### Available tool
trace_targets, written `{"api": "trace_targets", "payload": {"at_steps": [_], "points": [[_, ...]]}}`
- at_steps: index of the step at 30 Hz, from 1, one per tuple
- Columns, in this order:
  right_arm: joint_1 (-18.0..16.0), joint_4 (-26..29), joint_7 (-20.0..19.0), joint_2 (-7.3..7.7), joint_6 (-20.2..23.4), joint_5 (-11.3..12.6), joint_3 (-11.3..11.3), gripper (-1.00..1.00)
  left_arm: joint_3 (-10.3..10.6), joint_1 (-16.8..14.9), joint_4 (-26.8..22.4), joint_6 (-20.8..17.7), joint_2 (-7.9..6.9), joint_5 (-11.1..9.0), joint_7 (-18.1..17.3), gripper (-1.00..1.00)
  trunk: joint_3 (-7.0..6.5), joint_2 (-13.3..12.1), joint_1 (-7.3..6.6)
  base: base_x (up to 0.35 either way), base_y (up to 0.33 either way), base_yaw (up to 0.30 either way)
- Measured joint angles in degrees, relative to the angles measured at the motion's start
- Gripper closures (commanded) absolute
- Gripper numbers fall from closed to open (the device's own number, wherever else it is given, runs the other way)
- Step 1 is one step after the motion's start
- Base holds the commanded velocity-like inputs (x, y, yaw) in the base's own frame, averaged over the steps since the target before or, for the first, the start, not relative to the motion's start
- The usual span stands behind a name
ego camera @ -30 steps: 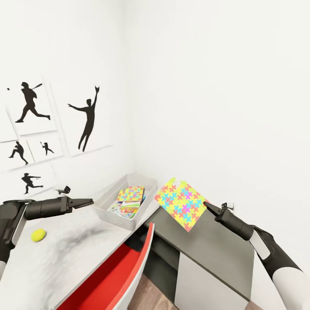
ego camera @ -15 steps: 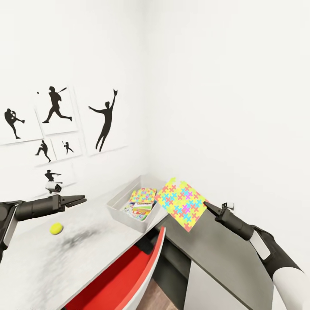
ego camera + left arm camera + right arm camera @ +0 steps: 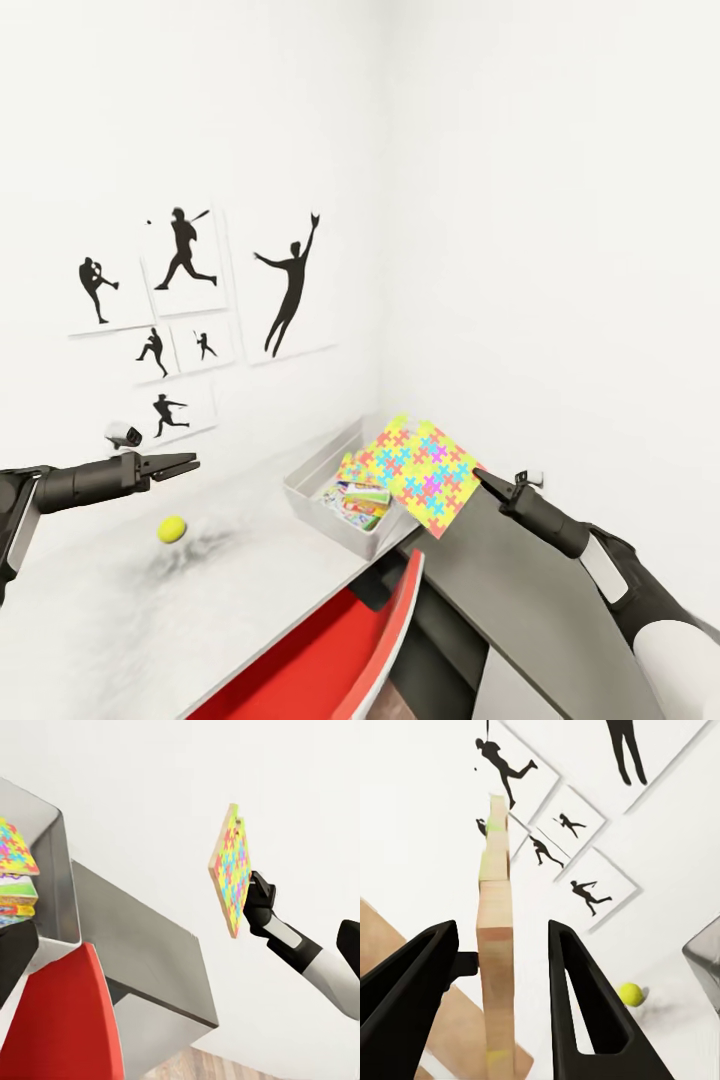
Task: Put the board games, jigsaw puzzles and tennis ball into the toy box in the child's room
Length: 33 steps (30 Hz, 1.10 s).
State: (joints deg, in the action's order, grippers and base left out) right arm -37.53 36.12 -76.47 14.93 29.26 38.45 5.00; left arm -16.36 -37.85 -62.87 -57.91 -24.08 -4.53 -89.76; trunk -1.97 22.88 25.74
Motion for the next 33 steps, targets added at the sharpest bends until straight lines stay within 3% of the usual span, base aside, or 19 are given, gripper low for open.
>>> {"api": "trace_targets", "payload": {"at_steps": [9, 20, 33], "points": [[0.00, -0.01, -0.07, 0.00, -0.02, -0.01, 0.00, 1.00, 0.05, 0.00, 0.35, 0.00, 0.02, 0.00, 0.00, -1.00, -0.44, 0.00, 0.00, 0.190, 0.010, 0.203], [0.02, -0.07, 0.00, 0.01, 0.07, 0.07, 0.00, 1.00, 0.07, -0.01, 0.38, 0.03, 0.09, 0.00, 0.00, -1.00, -0.49, -0.01, 0.00, 0.224, -0.026, 0.015], [0.01, -0.06, -0.05, 0.01, 0.06, 0.17, 0.02, 1.00, 0.10, -0.01, 0.39, -0.01, 0.10, 0.00, 0.00, -1.00, -0.49, -0.01, 0.02, 0.043, -0.001, 0.000]]}}
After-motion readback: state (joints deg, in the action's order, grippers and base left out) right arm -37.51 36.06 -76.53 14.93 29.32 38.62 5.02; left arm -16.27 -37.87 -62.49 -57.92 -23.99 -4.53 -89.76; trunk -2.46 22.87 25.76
